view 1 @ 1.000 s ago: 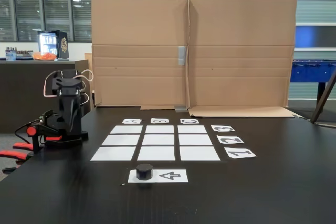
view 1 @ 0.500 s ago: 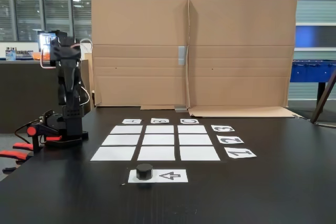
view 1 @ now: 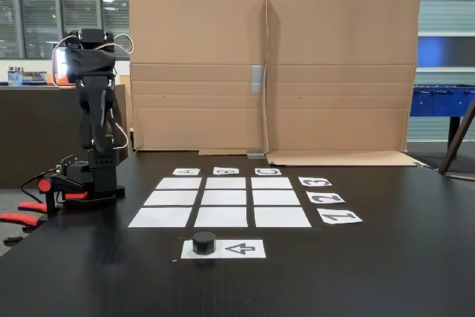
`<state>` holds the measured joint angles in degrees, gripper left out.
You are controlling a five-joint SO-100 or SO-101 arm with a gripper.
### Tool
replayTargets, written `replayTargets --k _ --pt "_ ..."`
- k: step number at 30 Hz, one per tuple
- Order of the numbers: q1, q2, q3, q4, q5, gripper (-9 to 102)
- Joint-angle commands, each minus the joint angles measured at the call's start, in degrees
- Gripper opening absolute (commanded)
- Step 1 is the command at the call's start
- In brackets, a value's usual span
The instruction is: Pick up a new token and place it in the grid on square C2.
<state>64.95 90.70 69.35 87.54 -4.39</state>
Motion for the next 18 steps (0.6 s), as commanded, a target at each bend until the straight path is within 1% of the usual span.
replayTargets --k 1,8,18 --pt "-1.49 -3.78 -4.83 1.23 0.35 39" --pt "-3.43 -12.3 -10.02 3.69 0.18 39" --pt "-5.19 -24.79 -23.29 8.79 0.35 39"
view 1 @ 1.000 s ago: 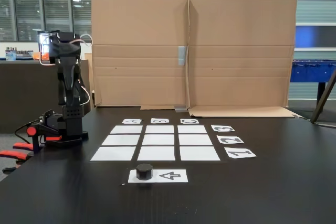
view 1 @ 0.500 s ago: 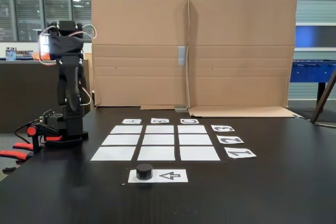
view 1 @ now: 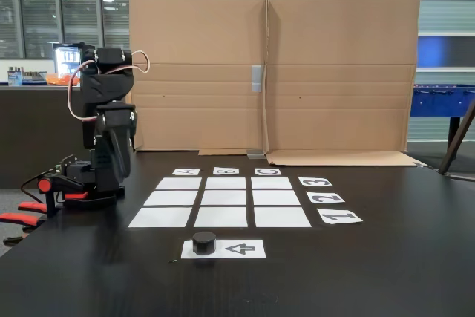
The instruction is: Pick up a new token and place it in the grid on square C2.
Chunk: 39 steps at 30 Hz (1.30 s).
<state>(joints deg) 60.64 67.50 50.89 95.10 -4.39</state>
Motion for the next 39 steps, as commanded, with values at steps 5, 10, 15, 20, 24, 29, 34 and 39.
replayTargets --k 5,10,15,20,24,29,34,39 --pt "-2.11 -7.73 -10.37 2.2 0.44 39" --pt "-3.52 -12.39 -14.41 2.2 0.35 41" --pt "-5.71 -16.61 -17.58 2.2 0.26 42" --pt "-7.82 -20.21 -20.21 1.76 0.35 42" --pt "-9.49 -23.2 -22.59 1.67 0.35 42" --pt "-11.69 -25.75 -23.82 1.67 0.44 42" --pt "-13.36 -28.92 -26.37 1.67 1.14 42" --pt "-14.94 -31.9 -29.53 1.58 2.37 43"
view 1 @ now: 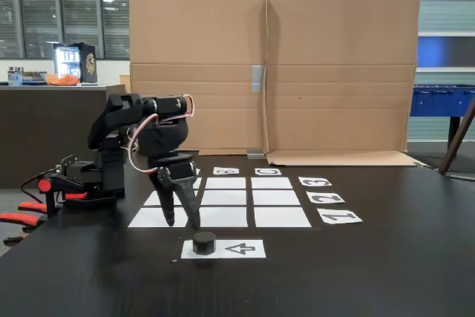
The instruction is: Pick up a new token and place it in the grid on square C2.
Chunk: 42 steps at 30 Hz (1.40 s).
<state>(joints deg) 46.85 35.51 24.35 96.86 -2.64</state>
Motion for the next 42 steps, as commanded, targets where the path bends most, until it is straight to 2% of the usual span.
replayTargets --k 1,16,39,40,42 --pt "-1.41 -0.18 -3.25 -0.18 0.7 43" --pt "-5.27 -4.31 -6.86 -0.26 1.85 44" --pt "-4.92 -7.56 -9.58 -1.32 2.72 43" --pt "-4.92 -7.56 -9.58 -1.41 2.72 37" --pt "-4.92 -7.73 -9.58 -1.76 2.72 17"
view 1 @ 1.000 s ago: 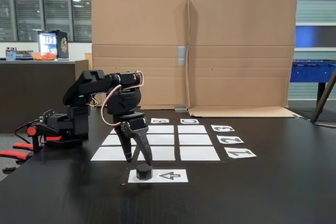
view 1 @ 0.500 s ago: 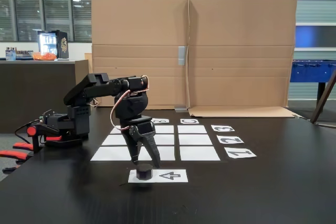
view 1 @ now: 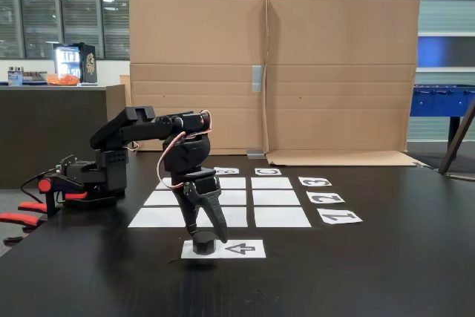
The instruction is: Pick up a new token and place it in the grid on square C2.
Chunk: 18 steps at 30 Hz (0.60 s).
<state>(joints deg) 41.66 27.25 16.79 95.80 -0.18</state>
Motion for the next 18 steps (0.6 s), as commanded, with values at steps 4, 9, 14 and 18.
replayTargets --k 4,9,14,18 --pt "0.44 0.35 -2.02 -1.23 1.05 -1" --pt "0.44 -0.09 -2.37 -1.41 1.32 -1" --pt "0.79 0.18 -2.72 -1.41 1.32 -1" --pt "1.58 1.93 -2.99 -1.49 1.32 -1"
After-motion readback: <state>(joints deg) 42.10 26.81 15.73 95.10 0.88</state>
